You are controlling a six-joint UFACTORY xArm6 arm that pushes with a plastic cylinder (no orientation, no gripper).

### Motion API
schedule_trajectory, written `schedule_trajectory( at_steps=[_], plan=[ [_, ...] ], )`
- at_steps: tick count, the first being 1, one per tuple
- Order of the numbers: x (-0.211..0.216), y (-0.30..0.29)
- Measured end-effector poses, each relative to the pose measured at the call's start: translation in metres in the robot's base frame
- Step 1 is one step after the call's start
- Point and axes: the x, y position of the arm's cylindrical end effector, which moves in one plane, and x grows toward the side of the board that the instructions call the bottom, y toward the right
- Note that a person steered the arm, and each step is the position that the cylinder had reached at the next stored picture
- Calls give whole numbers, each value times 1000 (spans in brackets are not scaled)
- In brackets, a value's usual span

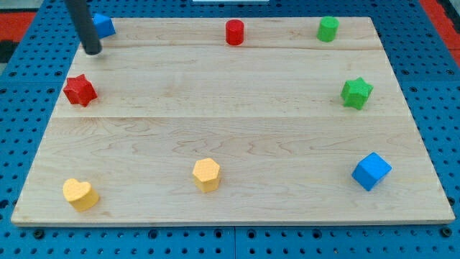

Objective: Move blue triangle down a bit

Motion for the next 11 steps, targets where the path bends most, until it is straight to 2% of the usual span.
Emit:
schedule_trajectory(
  at_steps=[1, 2, 3, 4, 5, 7, 8, 9, 10, 11],
  plan=[
    [-19, -29],
    [-22, -29],
    [-73, -27],
    [-91, -25],
    [-87, -11],
    [-87, 67],
    [-90, 84],
    [-90, 61],
    [-71, 13],
    [-53, -7]
  ],
)
